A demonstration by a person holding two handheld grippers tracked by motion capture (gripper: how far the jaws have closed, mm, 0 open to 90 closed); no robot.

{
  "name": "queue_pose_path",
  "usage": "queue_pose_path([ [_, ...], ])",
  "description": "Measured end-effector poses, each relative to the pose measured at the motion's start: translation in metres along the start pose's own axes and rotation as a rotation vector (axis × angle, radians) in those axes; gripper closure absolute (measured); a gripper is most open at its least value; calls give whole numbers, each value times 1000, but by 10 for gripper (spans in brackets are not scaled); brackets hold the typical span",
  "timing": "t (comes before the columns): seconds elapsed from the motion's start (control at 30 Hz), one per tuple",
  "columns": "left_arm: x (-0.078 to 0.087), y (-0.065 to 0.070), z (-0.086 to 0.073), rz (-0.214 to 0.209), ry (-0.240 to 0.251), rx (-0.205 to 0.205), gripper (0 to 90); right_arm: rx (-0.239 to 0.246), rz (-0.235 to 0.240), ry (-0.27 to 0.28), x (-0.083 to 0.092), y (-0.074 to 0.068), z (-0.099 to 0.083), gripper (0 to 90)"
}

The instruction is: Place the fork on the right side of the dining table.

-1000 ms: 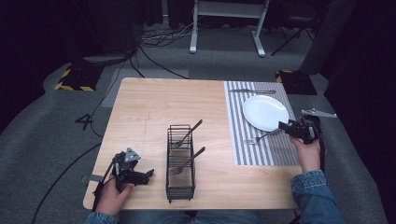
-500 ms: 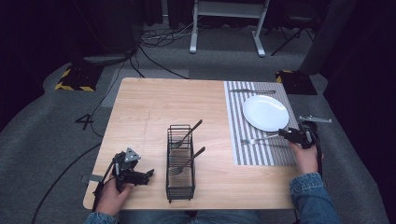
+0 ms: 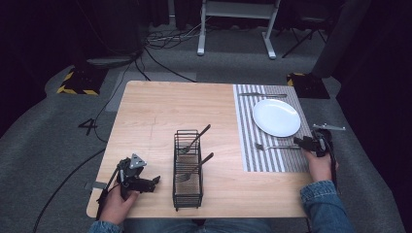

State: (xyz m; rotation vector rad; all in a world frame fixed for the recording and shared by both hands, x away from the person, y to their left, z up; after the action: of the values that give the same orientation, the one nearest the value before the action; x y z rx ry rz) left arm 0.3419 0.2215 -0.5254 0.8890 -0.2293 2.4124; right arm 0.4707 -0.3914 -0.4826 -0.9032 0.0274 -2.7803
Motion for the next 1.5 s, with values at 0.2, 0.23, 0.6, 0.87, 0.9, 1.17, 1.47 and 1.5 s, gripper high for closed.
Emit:
queue_pose_path([
  [0.2, 0, 0, 0, 0, 0, 0, 2, 23, 10, 37, 10, -3, 1, 483],
  [0.23, 0, 0, 0, 0, 0, 0, 2, 28, 15, 46, 13, -4, 1, 479],
  [0.6, 0, 0, 0, 0, 0, 0, 3, 85, 115, 149, 56, -31, 18, 465],
  [0.87, 0, 0, 0, 0, 1, 2, 2, 146, 181, 173, 81, -61, 31, 466],
  [0.9, 0, 0, 0, 0, 1, -1, 2, 151, 190, 175, 84, -64, 32, 466],
  [1.17, 0, 0, 0, 0, 0, 0, 2, 182, 263, 171, 103, -90, 37, 467],
  [1.47, 0, 0, 0, 0, 0, 1, 2, 230, 351, 144, 121, -120, 38, 463],
  [1.5, 0, 0, 0, 0, 0, 1, 3, 234, 355, 141, 122, -122, 37, 461],
])
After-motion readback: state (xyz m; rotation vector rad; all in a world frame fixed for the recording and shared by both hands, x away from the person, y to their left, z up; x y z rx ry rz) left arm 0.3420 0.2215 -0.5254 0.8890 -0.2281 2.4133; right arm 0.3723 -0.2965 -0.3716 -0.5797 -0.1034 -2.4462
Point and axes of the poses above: each handheld gripper's, and its own axes: x roughly backward along the jaws, z roughly out of its top, y roughly to its right, the point moved 2 cm from there along -x, roughly forward along the jaws, and after that the axes turned 9 degrees about y, right-handed, at the moved point
